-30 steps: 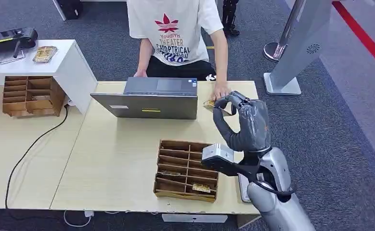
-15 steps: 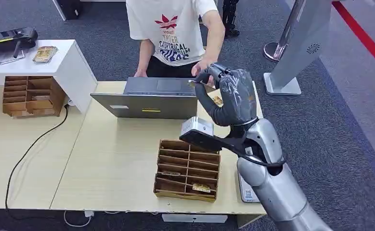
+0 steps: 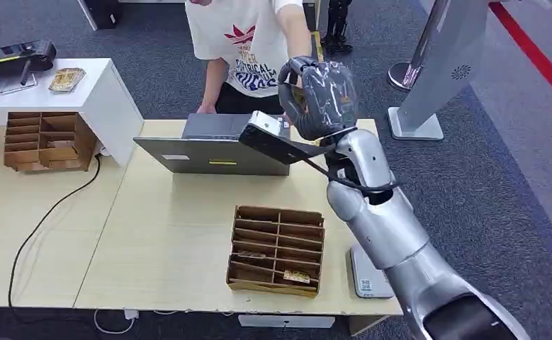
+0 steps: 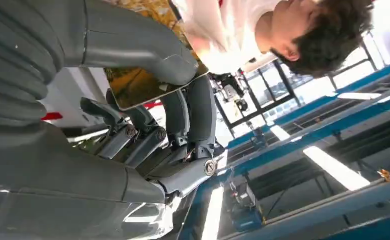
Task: Pass the card to the sensor for recognition and then transmit it.
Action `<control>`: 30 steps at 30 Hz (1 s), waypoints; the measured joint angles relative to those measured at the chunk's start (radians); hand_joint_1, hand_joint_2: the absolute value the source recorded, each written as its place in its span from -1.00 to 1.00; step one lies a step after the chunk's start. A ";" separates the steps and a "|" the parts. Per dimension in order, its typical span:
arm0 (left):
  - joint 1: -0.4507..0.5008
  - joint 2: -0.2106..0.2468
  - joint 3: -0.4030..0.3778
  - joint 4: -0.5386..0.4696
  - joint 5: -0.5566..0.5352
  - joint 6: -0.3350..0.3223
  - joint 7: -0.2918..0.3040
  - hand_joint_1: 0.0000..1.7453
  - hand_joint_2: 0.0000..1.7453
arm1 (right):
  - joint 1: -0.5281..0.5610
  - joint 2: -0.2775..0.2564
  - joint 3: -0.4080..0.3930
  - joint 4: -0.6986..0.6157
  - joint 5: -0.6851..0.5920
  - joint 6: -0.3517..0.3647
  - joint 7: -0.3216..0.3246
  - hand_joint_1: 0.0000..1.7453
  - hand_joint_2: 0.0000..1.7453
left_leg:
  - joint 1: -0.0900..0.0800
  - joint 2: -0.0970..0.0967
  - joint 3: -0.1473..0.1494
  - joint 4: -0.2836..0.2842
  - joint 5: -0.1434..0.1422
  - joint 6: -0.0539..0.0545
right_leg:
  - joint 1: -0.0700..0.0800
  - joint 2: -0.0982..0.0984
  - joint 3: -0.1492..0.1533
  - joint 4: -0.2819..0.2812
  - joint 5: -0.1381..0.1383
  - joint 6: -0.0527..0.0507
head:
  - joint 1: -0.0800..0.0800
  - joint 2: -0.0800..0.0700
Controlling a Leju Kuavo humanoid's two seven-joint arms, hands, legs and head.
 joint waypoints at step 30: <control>0.024 0.004 -0.034 0.000 0.053 0.034 -0.003 -1.00 -1.00 | 0.261 0.013 -0.071 -0.160 -0.246 -0.033 -0.145 -1.00 -1.00 | 0.000 0.000 0.000 0.000 -0.001 0.000 | 0.000 0.000 -0.001 0.000 0.000 0.000 | 0.000 0.000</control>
